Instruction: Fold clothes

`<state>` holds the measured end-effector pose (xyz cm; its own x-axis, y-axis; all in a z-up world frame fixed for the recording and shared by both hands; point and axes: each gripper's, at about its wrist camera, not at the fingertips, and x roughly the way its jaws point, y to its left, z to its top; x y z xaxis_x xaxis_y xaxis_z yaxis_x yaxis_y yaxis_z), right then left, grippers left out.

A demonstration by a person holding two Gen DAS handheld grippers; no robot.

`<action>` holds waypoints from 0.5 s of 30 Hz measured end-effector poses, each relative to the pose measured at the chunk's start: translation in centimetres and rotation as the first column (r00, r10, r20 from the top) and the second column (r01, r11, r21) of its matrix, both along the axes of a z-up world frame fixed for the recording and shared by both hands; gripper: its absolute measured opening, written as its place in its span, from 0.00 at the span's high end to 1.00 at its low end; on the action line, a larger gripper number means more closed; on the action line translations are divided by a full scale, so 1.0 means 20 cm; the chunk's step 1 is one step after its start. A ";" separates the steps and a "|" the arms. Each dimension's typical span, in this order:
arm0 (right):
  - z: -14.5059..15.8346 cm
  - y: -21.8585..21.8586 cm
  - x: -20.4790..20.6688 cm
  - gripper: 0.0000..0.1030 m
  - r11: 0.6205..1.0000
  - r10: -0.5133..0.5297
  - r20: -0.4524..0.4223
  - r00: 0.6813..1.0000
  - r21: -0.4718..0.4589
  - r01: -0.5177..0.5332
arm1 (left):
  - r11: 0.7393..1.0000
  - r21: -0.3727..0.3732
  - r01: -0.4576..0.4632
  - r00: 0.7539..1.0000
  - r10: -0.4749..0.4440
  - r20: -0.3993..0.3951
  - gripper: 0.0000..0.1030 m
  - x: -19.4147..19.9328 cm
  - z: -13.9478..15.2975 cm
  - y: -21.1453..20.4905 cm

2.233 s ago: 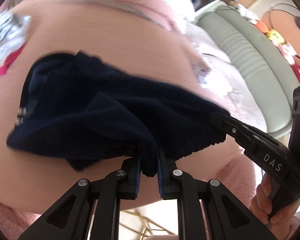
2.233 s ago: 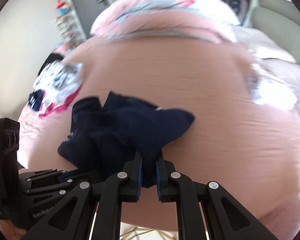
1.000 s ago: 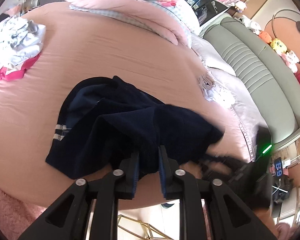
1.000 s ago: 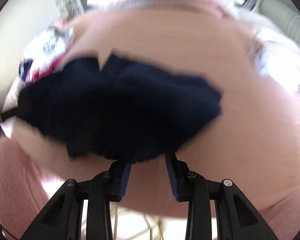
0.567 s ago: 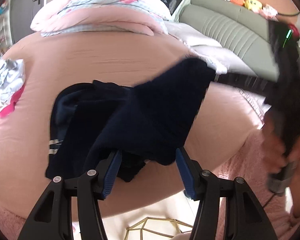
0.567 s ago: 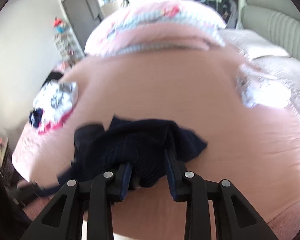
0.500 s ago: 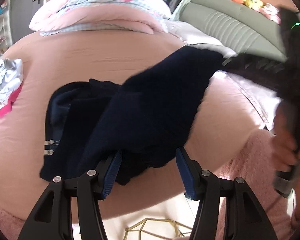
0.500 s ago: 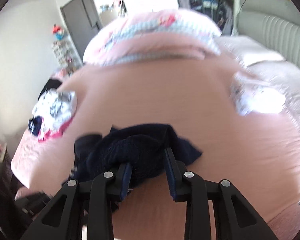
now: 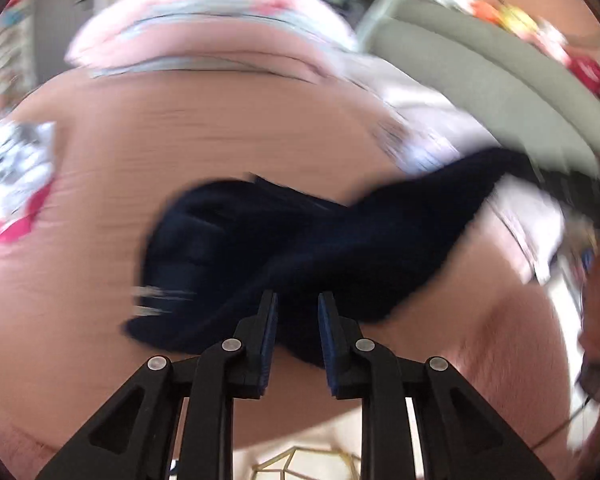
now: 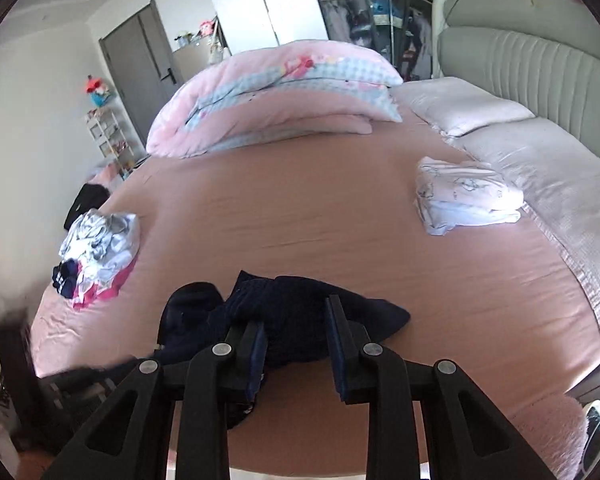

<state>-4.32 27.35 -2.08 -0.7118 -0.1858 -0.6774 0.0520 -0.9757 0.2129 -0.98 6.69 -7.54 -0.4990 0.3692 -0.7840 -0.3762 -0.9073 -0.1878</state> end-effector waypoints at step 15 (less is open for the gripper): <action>0.06 0.03 0.12 0.75 0.999 -0.035 -0.021 0.999 -0.042 0.034 | 0.972 -0.114 -0.205 0.974 0.214 0.074 0.89 -0.10 -0.41 0.04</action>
